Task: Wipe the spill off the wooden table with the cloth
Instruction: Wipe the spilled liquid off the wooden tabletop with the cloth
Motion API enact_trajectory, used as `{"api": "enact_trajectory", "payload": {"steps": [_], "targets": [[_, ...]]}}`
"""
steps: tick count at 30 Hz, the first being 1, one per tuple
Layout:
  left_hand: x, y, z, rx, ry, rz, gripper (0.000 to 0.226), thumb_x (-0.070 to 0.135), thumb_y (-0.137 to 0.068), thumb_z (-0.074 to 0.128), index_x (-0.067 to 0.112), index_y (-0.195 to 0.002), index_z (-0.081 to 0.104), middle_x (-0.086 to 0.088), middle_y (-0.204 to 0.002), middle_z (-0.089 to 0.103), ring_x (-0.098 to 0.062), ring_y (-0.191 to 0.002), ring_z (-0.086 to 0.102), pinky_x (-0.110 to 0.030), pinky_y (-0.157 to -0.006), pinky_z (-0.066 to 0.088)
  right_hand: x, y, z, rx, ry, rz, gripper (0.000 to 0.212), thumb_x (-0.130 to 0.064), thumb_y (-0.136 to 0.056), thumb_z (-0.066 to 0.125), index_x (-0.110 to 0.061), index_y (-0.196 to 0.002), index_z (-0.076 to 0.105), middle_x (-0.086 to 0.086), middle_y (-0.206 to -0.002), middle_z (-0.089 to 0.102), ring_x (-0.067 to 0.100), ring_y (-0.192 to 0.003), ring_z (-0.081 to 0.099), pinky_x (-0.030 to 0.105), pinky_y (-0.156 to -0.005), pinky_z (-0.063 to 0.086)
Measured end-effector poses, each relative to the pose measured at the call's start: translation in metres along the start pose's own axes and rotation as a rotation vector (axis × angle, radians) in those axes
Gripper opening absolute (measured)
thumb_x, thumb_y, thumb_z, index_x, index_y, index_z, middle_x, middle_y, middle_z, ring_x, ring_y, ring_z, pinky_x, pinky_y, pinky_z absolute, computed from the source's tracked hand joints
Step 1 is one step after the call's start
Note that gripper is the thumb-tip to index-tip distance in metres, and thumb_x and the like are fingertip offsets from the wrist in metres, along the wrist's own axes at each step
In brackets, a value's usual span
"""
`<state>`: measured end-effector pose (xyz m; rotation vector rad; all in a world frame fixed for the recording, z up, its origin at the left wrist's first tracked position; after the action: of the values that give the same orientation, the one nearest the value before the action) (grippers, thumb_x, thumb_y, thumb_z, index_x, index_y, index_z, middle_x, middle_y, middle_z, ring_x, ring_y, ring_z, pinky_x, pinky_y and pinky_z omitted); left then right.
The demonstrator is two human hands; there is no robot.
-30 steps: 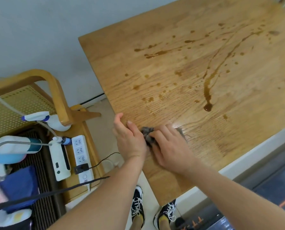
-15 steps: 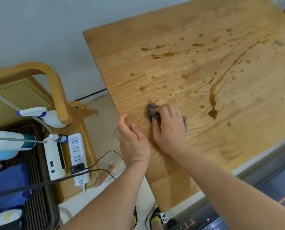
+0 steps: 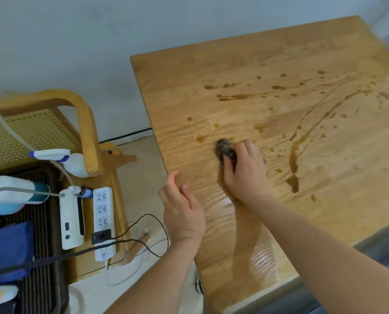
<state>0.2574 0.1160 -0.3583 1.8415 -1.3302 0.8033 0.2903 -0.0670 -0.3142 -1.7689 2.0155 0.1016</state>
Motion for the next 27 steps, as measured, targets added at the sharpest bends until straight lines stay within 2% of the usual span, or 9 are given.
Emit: {"api": "enact_trajectory", "payload": {"steps": [2, 8, 12, 14, 16, 20, 21, 25, 27], "targets": [[0.001, -0.001, 0.001, 0.0, -0.025, -0.009, 0.034, 0.023, -0.099, 0.037, 0.022, -0.133, 0.042, -0.006, -0.129, 0.047, 0.004, -0.078, 0.037, -0.024, -0.063, 0.037, 0.018, -0.01, -0.004, 0.078, 0.008, 0.128, 0.022, -0.023, -0.088, 0.049, -0.004, -0.097, 0.057, 0.013, -0.096, 0.055, 0.03, -0.087, 0.053, 0.041, -0.076, 0.048], [0.001, 0.004, 0.003, -0.053, -0.094, -0.034, 0.035, 0.023, -0.099, 0.036, 0.026, -0.134, 0.037, -0.007, -0.133, 0.046, -0.003, -0.085, 0.041, -0.023, -0.069, 0.034, 0.012, -0.002, -0.008, 0.045, -0.016, 0.088, 0.02, -0.022, -0.087, 0.047, -0.006, -0.095, 0.058, 0.012, -0.095, 0.056, 0.031, -0.085, 0.052, 0.042, -0.076, 0.046], [0.022, -0.017, 0.002, -0.033, -0.211, 0.023, 0.045, 0.026, -0.096, 0.04, 0.027, -0.14, 0.028, -0.012, -0.132, 0.046, -0.026, -0.107, 0.051, -0.032, -0.078, 0.04, -0.026, 0.049, -0.001, -0.165, -0.121, -0.177, 0.018, -0.019, -0.089, 0.05, -0.007, -0.097, 0.06, 0.01, -0.099, 0.057, 0.031, -0.087, 0.053, 0.045, -0.075, 0.045], [0.032, -0.039, 0.005, -0.006, -0.241, -0.024, 0.05, 0.029, -0.097, 0.039, 0.026, -0.145, 0.023, -0.015, -0.132, 0.046, -0.027, -0.104, 0.049, -0.032, -0.076, 0.036, -0.033, 0.073, 0.0, -0.284, -0.168, -0.317, 0.018, -0.019, -0.091, 0.05, -0.007, -0.098, 0.062, 0.01, -0.1, 0.058, 0.03, -0.087, 0.053, 0.045, -0.074, 0.046], [0.034, -0.055, 0.007, 0.015, -0.265, -0.1, 0.052, 0.034, -0.099, 0.035, 0.027, -0.147, 0.017, -0.017, -0.129, 0.047, -0.024, -0.09, 0.046, -0.033, -0.07, 0.033, -0.031, 0.067, 0.001, -0.326, -0.153, -0.431, 0.017, -0.018, -0.091, 0.053, -0.007, -0.1, 0.063, 0.01, -0.102, 0.06, 0.029, -0.087, 0.054, 0.045, -0.072, 0.046], [0.033, -0.057, 0.006, 0.057, -0.278, -0.103, 0.051, 0.033, -0.1, 0.032, 0.03, -0.149, 0.015, -0.014, -0.133, 0.049, -0.031, -0.105, 0.051, -0.032, -0.071, 0.031, -0.005, 0.015, 0.0, -0.152, -0.129, -0.159, 0.017, -0.017, -0.088, 0.052, -0.01, -0.1, 0.061, 0.006, -0.101, 0.059, 0.028, -0.086, 0.053, 0.044, -0.072, 0.047], [0.032, -0.055, 0.004, 0.073, -0.266, -0.113, 0.052, 0.031, -0.1, 0.032, 0.028, -0.149, 0.015, -0.013, -0.132, 0.05, -0.03, -0.106, 0.052, -0.031, -0.072, 0.03, -0.009, 0.017, 0.001, -0.147, -0.138, -0.153, 0.017, -0.016, -0.088, 0.051, -0.01, -0.1, 0.061, 0.005, -0.102, 0.059, 0.028, -0.087, 0.052, 0.044, -0.072, 0.046], [0.023, -0.053, 0.001, 0.108, -0.208, -0.213, 0.052, 0.029, -0.1, 0.034, 0.014, -0.148, 0.023, -0.015, -0.128, 0.054, -0.033, -0.106, 0.054, -0.03, -0.072, 0.033, -0.035, 0.051, 0.004, -0.316, -0.236, -0.537, 0.016, -0.017, -0.092, 0.055, -0.013, -0.104, 0.064, 0.002, -0.109, 0.062, 0.027, -0.091, 0.055, 0.044, -0.072, 0.048], [0.021, -0.058, 0.001, 0.112, -0.224, -0.229, 0.047, 0.031, -0.1, 0.033, 0.011, -0.143, 0.032, -0.015, -0.123, 0.056, -0.033, -0.102, 0.055, -0.029, -0.069, 0.031, -0.036, 0.033, 0.007, -0.325, -0.243, -0.623, 0.019, -0.019, -0.094, 0.054, -0.013, -0.108, 0.065, 0.003, -0.112, 0.063, 0.028, -0.093, 0.057, 0.044, -0.074, 0.049]]}}
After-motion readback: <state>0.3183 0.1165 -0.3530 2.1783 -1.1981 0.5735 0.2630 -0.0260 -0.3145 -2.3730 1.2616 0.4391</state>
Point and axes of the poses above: each hand's wrist, its own y-axis away from the middle knuckle, its own z-axis out of the palm, x = y × z, the point moved 10 cm from there along -y, towards the middle knuckle
